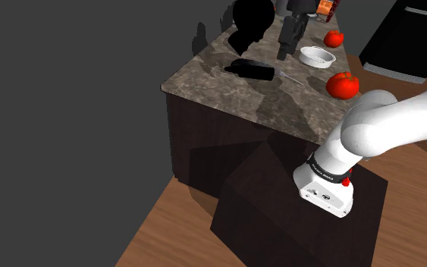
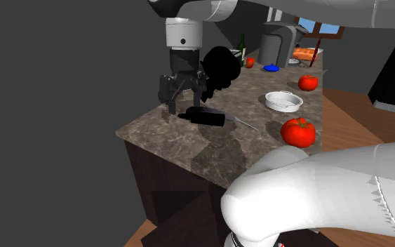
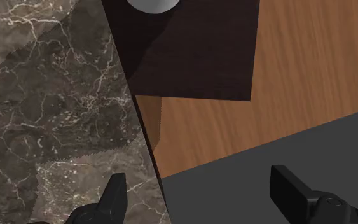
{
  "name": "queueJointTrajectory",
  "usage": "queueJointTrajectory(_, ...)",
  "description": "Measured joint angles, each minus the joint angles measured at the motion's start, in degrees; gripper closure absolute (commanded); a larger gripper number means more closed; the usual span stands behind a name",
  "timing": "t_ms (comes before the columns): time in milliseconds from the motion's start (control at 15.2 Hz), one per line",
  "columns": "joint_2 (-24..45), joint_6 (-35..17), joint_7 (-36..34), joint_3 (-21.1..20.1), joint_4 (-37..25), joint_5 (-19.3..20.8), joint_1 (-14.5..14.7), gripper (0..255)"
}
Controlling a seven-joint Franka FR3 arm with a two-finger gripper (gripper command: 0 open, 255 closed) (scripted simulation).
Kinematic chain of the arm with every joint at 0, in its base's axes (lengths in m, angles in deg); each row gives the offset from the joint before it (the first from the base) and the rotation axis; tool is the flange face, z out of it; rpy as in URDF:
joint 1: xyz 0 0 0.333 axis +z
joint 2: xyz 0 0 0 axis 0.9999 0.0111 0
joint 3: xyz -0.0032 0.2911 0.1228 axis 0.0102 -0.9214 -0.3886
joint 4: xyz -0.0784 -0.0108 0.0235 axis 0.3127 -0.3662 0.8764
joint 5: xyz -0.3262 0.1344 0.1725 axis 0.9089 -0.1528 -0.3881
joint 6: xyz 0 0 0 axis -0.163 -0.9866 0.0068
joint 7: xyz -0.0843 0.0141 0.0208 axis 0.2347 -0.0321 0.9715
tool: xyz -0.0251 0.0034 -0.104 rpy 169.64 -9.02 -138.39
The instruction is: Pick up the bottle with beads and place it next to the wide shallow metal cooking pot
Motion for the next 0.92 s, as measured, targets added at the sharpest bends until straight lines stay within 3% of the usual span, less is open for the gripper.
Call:
queueJointTrajectory(462,5.76,-7.29,7.26,2.30,1.78,5.47,-0.09,0)
queueJointTrajectory(924,18.15,-18.46,16.66,5.66,-0.22,12.50,-0.57,0)
